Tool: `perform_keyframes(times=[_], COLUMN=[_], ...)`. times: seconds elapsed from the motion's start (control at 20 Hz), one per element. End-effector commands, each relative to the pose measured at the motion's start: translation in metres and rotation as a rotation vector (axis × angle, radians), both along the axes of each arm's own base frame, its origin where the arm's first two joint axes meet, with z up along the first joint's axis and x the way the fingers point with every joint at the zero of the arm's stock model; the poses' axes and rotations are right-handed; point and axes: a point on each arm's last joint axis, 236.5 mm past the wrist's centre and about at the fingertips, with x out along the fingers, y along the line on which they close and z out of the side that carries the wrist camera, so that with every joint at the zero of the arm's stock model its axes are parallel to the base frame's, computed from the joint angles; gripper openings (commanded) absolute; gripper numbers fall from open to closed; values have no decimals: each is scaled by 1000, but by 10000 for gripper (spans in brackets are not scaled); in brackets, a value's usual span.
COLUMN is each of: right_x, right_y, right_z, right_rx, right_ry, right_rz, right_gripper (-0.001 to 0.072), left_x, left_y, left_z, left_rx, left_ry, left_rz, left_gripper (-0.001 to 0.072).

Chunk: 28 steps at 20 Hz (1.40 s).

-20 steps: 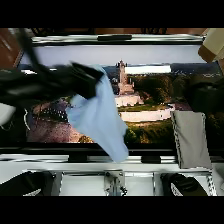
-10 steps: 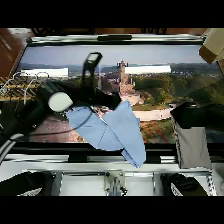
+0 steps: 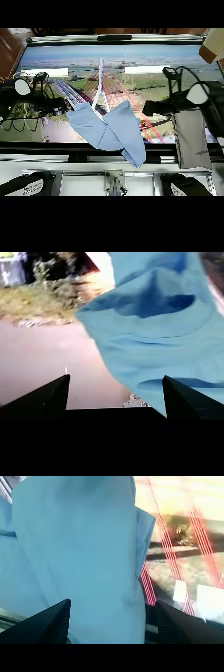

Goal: Fold the shirts.

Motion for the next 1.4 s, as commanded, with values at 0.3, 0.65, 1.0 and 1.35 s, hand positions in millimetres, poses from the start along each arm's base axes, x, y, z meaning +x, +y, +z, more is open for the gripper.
perform_keyframes(times=[0.3, 0.65, 1.0, 1.35], right_x=[69, 67, 69, 83], right_y=[43, 78, 91, 67], right_z=[-103, -135, -161, -137], right_rx=[118, 94, 79, 1], right_ry=[66, 60, 64, 22], right_rz=[-34, 61, 71, 130], right_gripper=[639, 640, 639, 639], left_x=[9, 24, 23, 24], left_y=[-2, -8, -8, -8], left_z=[-91, -102, -102, -100], left_rx=[-122, -146, -146, -142], left_ry=[95, 58, 59, 49], left_rz=[109, 115, 115, 88], left_gripper=[720, 459, 278, 37])
